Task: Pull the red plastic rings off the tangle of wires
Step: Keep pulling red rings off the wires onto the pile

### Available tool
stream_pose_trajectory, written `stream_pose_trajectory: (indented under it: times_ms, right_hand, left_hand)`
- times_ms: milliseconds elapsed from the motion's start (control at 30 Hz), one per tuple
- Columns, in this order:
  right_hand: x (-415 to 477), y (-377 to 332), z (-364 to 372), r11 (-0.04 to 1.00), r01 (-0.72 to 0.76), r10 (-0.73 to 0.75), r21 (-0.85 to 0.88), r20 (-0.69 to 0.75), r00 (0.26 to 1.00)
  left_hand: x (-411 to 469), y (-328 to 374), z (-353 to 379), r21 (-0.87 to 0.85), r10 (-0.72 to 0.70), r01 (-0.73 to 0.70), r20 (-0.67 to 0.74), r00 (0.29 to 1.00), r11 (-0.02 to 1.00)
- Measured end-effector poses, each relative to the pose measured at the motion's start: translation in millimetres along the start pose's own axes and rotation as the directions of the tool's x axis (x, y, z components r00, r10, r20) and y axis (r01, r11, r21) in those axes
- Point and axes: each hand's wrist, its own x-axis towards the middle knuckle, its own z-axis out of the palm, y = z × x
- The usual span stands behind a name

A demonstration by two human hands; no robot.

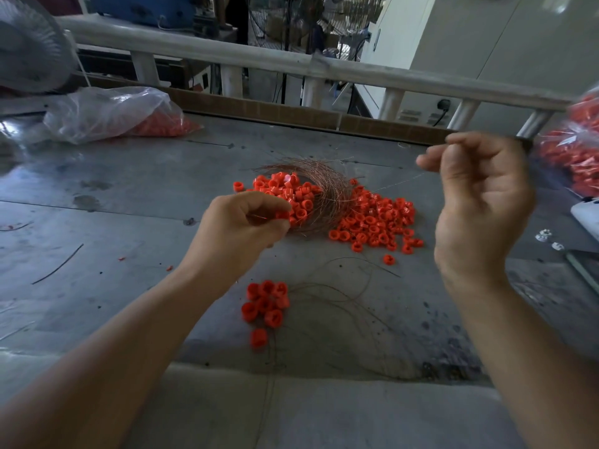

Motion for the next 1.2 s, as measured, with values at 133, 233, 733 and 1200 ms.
stream_pose_trajectory:
  times_ms: [133, 233, 733, 1200]
  right_hand:
    - [11.0, -1.8, -11.1, 0.983, 0.178, -0.182, -0.052, -0.090, 0.979]
    - [16.8, 0.3, -17.9, 0.973, 0.178, -0.189, -0.145, -0.065, 0.980]
    - [-22.2, -14.5, 13.2, 0.970, -0.008, 0.155, -0.244, 0.590, 0.792]
    - [-23.7, -16.8, 13.8, 0.958, -0.043, 0.209, -0.284, 0.585, 0.784]
  left_hand:
    - [-2.3, 4.8, 0.2, -0.234, -0.047, 0.064, 0.074, 0.996, 0.970]
    - [-4.0, 6.5, 0.4, -0.320, -0.043, 0.074, 0.102, 0.994, 0.944]
    - [-9.1, 9.4, 5.5, -0.503, 0.027, 0.093, 0.226, 0.974, 0.859]
    - [-10.4, 9.6, 3.1, -0.492, 0.034, 0.104, 0.263, 0.964, 0.865]
